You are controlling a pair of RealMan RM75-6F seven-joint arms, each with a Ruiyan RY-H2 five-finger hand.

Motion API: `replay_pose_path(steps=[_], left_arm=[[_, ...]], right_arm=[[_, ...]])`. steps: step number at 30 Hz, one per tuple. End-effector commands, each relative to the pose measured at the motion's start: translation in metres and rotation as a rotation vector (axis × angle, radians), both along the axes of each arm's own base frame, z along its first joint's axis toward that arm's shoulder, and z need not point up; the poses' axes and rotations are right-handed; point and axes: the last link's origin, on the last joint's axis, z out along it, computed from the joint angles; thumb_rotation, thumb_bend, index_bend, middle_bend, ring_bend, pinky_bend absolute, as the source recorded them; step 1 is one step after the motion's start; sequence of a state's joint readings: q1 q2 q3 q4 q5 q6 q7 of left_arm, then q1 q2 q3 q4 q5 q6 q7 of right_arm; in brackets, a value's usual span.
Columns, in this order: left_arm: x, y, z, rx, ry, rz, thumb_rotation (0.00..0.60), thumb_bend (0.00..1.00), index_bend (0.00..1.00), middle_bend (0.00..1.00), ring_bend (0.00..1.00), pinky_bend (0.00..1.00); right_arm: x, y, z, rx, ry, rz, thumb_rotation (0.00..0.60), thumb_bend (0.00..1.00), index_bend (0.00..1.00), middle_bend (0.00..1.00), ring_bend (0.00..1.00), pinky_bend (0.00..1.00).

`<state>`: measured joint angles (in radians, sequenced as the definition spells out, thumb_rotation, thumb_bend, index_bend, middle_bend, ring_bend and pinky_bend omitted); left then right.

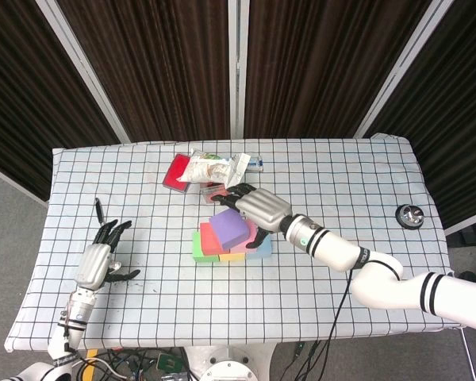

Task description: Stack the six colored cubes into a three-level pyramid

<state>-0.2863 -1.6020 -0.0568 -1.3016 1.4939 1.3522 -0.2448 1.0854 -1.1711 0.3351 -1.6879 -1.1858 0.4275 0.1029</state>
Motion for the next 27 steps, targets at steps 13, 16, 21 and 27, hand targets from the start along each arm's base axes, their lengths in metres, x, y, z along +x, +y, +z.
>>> replay_pose_path(steps=[13, 16, 21, 27], left_arm=[[-0.001, 0.001, 0.002, 0.003, -0.001, 0.002, 0.6, 0.0, 0.09, 0.13, 0.0, 0.01], [0.0, 0.001, 0.002, 0.004, -0.001, -0.001, 0.6, 0.0, 0.09, 0.13, 0.0, 0.01], [0.001, 0.002, 0.003, 0.008, -0.002, -0.005, 0.6, 0.0, 0.09, 0.13, 0.0, 0.01], [0.001, 0.001, 0.003, 0.008, -0.004, -0.003, 0.6, 0.0, 0.09, 0.13, 0.0, 0.01]], right_arm=[[0.002, -0.003, -0.008, -0.05, -0.011, 0.02, 0.6, 0.05, 0.0, 0.33, 0.0, 0.0], [0.003, -0.003, -0.008, -0.063, -0.021, 0.019, 0.6, 0.07, 0.0, 0.36, 0.0, 0.0], [0.006, 0.0, -0.005, -0.073, -0.042, 0.012, 0.6, 0.1, 0.0, 0.41, 0.02, 0.0], [0.009, 0.003, 0.003, -0.075, -0.101, -0.023, 0.6, 0.11, 0.0, 0.43, 0.03, 0.0]])
